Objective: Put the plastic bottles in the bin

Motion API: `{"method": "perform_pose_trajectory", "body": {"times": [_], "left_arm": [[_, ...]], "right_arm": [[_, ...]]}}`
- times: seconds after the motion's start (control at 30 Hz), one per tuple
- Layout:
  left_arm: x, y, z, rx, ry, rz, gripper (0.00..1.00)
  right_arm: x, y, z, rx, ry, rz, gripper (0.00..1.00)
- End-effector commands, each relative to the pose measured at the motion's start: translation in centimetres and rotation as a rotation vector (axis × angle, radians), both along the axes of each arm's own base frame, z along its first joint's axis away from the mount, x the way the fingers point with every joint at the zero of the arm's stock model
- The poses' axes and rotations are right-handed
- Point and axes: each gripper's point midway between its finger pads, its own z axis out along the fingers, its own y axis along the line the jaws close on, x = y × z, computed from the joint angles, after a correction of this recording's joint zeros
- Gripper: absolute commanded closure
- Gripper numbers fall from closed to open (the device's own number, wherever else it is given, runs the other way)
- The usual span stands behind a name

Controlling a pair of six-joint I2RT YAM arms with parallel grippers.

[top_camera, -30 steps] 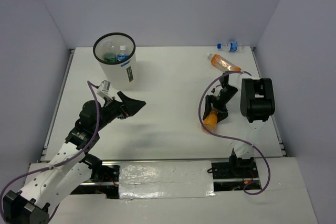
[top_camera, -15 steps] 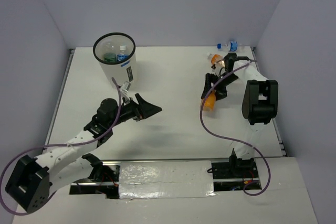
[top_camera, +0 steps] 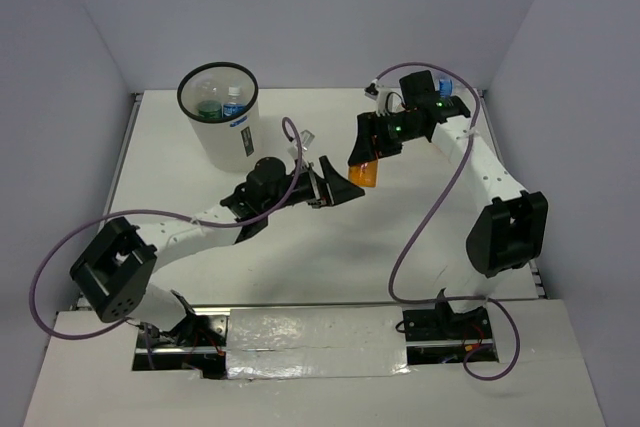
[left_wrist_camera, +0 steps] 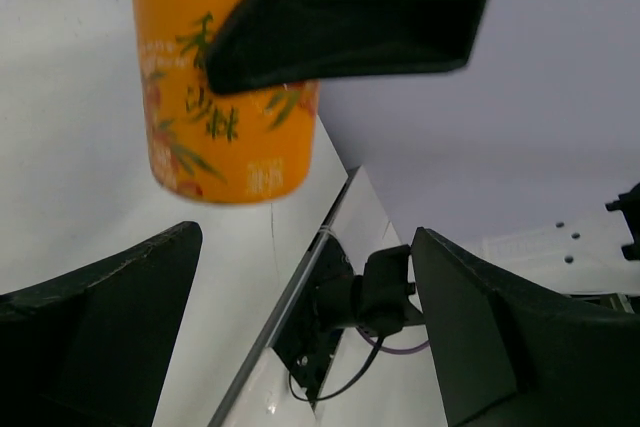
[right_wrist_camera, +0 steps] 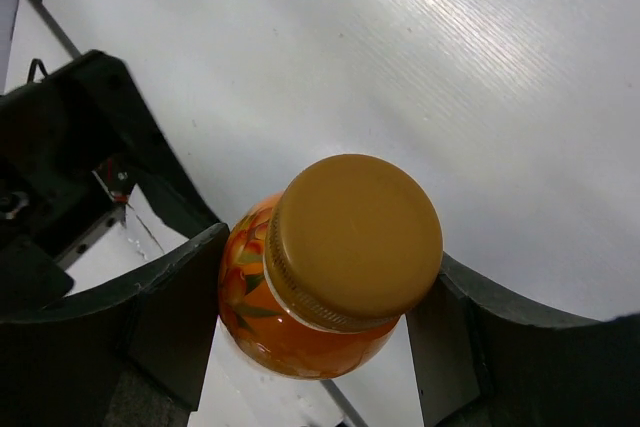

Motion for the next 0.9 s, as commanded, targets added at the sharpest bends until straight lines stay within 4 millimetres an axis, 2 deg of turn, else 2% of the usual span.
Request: {"method": "perform_pose_trajectory", "body": {"times": [0.0, 0.23, 0.4, 0.57, 0.73, 0.83, 0.87], "left_arm": [[1.6, -1.4, 3.1, -0.042, -0.105, 0.016, 0.01], [4.3, -1.8, 1.0, 0.111, -0.066, 0.104, 0.01], [4.3, -1.5, 0.0, 0.206, -0.084, 0.127, 0.03], [3.8, -1.6, 1.3, 0.179, -0.148, 0.106, 0.06], [2.5, -2.7, 3.2, 0.089, -0.239, 0.031, 0.16], [2.0, -2.8, 3.5, 0.072, -0.263, 0.002, 0.21], [1.8, -2.9, 3.7, 0.067, -0.275, -0.006, 0.24]], "right_arm": [[0.1, 1.6, 4.2, 0.074, -0.135, 0.028, 0.74], [-1.6, 2.1, 5.6, 0.117, -0.167, 0.052, 0.74], [-2.3, 1.9, 6.3, 0.115, -0.208, 0.077, 0.73], [-3.9, 2.6, 6.2, 0.172, -0.189, 0.163, 0.72], [-4.2, 3.1, 5.7, 0.192, -0.148, 0.191, 0.71], [-4.4, 3.3, 5.6, 0.19, -0.147, 0.2, 0.65], [-4.4, 3.4, 5.6, 0.189, -0.149, 0.203, 0.6]]}}
